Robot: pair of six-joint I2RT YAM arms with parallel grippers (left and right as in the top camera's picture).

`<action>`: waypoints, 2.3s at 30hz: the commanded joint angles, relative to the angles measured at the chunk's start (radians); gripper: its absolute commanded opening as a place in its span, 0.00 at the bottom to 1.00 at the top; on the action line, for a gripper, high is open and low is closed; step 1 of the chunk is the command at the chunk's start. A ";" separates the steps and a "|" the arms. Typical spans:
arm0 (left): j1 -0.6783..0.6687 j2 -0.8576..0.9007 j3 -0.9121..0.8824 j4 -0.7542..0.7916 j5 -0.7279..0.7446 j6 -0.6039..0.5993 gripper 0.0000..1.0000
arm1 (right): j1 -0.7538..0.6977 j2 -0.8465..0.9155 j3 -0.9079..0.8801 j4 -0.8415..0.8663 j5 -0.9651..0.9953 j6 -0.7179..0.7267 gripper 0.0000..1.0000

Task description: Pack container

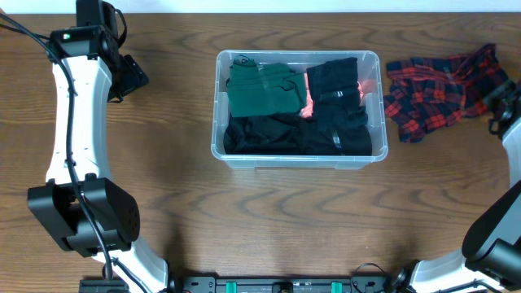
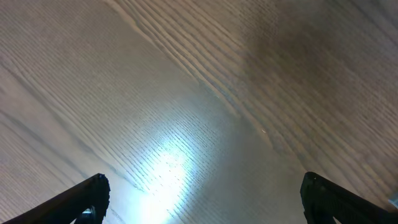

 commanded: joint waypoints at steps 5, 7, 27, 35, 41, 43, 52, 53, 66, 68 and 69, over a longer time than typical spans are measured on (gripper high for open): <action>0.005 0.006 -0.005 -0.003 -0.005 -0.002 0.98 | -0.135 0.045 -0.001 0.006 -0.310 0.148 0.66; 0.005 0.006 -0.005 -0.003 -0.005 -0.002 0.98 | -0.156 0.059 -0.001 0.010 -0.364 0.174 0.75; 0.005 0.006 -0.005 -0.003 -0.005 -0.002 0.98 | -0.154 0.303 -0.001 0.148 -0.562 0.202 0.87; 0.005 0.006 -0.005 -0.002 -0.005 -0.002 0.98 | -0.143 0.377 -0.001 0.256 -0.594 0.240 0.86; 0.005 0.006 -0.005 -0.003 -0.005 -0.002 0.98 | -0.121 0.402 -0.001 0.311 -0.615 0.295 0.86; 0.005 0.006 -0.005 -0.002 -0.005 -0.002 0.98 | -0.109 0.402 -0.001 0.324 -0.615 0.295 0.86; 0.005 0.006 -0.005 -0.003 -0.005 -0.002 0.98 | -0.060 0.402 -0.001 0.330 -0.615 0.295 0.83; 0.005 0.006 -0.005 -0.003 -0.005 -0.002 0.98 | -0.058 0.402 -0.001 0.326 -0.614 0.295 0.83; 0.005 0.006 -0.005 -0.003 -0.005 -0.002 0.98 | -0.058 0.402 -0.001 0.270 -0.618 0.294 0.27; 0.005 0.006 -0.005 -0.003 -0.005 -0.002 0.98 | -0.059 0.402 -0.001 0.270 -0.637 0.294 0.17; 0.005 0.006 -0.005 -0.003 -0.005 -0.002 0.98 | -0.061 0.402 -0.001 0.270 -0.652 0.293 0.13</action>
